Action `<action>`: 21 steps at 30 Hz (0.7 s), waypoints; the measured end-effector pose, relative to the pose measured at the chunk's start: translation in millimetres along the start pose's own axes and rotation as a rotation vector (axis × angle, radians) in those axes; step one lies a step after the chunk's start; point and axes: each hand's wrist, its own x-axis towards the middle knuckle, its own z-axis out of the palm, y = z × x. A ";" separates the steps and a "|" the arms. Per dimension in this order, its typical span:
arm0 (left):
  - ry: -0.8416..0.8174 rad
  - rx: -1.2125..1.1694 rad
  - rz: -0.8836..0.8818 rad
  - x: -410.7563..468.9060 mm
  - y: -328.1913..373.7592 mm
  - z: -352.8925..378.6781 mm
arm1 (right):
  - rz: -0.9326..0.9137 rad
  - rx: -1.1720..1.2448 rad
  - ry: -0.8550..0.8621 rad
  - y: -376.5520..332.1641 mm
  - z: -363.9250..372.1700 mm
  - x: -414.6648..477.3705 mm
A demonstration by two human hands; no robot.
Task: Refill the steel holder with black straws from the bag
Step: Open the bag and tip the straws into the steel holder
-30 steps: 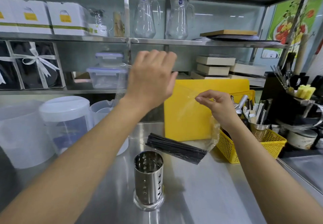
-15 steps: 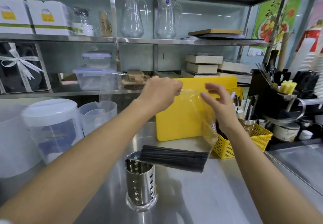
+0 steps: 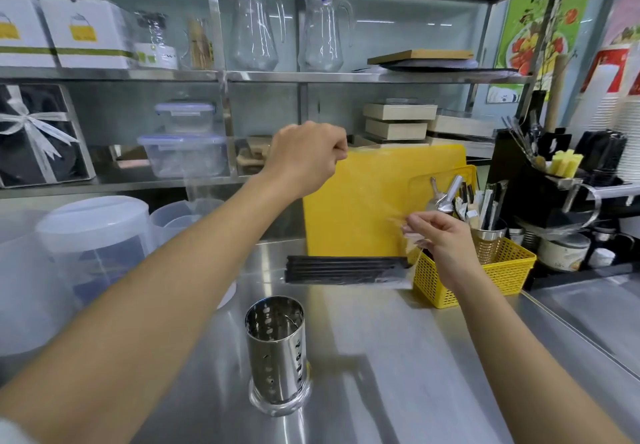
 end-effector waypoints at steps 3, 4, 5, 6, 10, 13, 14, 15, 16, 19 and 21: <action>-0.038 -0.009 -0.017 -0.1 -2.0 -1.1 | -0.008 -0.009 0.003 4.1 2.7 -4.4; -0.063 -0.007 -0.011 -0.6 -1.5 -0.9 | -0.002 0.004 0.005 5.6 3.2 -5.5; -0.093 -0.011 -0.004 -0.9 -1.0 -1.7 | 0.004 0.017 0.008 7.3 3.3 -5.6; -0.122 -0.018 -0.001 -1.0 -0.6 -3.2 | 0.009 0.030 0.010 8.6 3.4 -6.2; -0.182 -0.050 -0.006 3.6 -3.1 -12.5 | 0.019 0.115 -0.011 12.9 6.7 -8.8; -0.184 -0.048 0.027 4.0 0.0 -13.7 | 0.030 0.221 -0.002 15.0 11.0 -10.9; -0.158 -0.029 0.047 3.8 1.3 -13.1 | 0.036 0.274 0.003 15.8 12.7 -11.1; -0.143 -0.003 0.068 3.4 2.3 -12.5 | 0.042 0.320 0.009 16.8 14.1 -11.4; -0.146 0.021 0.085 3.4 2.3 -12.5 | 0.045 0.356 0.015 17.9 15.1 -11.8; -0.207 0.056 0.084 4.0 -6.5 -23.0 | 0.038 0.460 0.029 23.0 13.8 -10.8; -0.211 0.049 0.061 3.3 -20.0 -35.9 | 0.035 0.505 0.028 25.8 9.6 -10.4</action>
